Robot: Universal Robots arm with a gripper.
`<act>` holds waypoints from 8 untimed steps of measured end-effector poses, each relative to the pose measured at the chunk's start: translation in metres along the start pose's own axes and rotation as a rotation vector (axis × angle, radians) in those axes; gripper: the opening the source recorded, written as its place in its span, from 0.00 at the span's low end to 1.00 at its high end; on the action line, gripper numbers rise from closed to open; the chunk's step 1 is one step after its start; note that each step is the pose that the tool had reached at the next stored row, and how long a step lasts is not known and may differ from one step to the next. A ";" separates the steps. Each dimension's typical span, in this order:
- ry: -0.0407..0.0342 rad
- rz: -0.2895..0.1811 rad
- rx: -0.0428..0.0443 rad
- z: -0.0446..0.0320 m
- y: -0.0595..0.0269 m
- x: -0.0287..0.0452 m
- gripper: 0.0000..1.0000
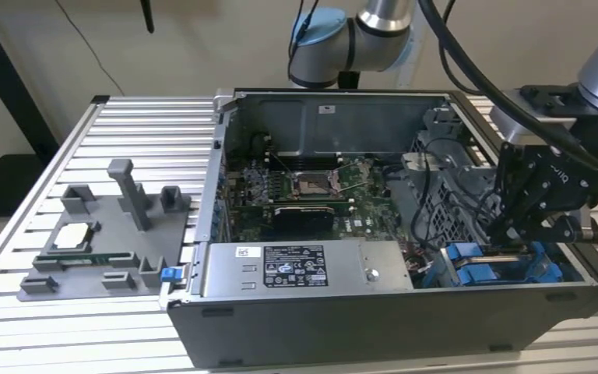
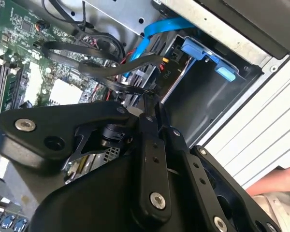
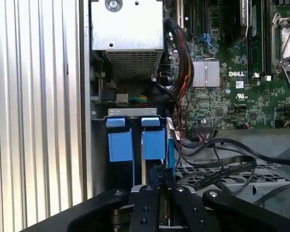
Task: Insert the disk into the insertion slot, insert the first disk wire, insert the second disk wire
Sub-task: 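Insert the second disk wire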
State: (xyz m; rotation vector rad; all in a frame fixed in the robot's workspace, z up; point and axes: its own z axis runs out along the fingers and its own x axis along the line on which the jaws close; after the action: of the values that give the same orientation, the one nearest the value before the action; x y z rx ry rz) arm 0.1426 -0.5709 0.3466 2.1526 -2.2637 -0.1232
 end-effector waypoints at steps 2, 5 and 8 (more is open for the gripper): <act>0.0002 0.000 0.0000 0.0006 -0.0006 -0.0001 0.00; 0.0001 0.000 0.0000 0.0015 -0.0011 -0.0002 0.00; -0.0001 0.000 0.0000 0.0027 -0.0014 -0.0004 0.00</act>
State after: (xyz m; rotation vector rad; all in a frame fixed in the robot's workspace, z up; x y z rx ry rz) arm 0.1438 -0.5705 0.3438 2.1526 -2.2637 -0.1232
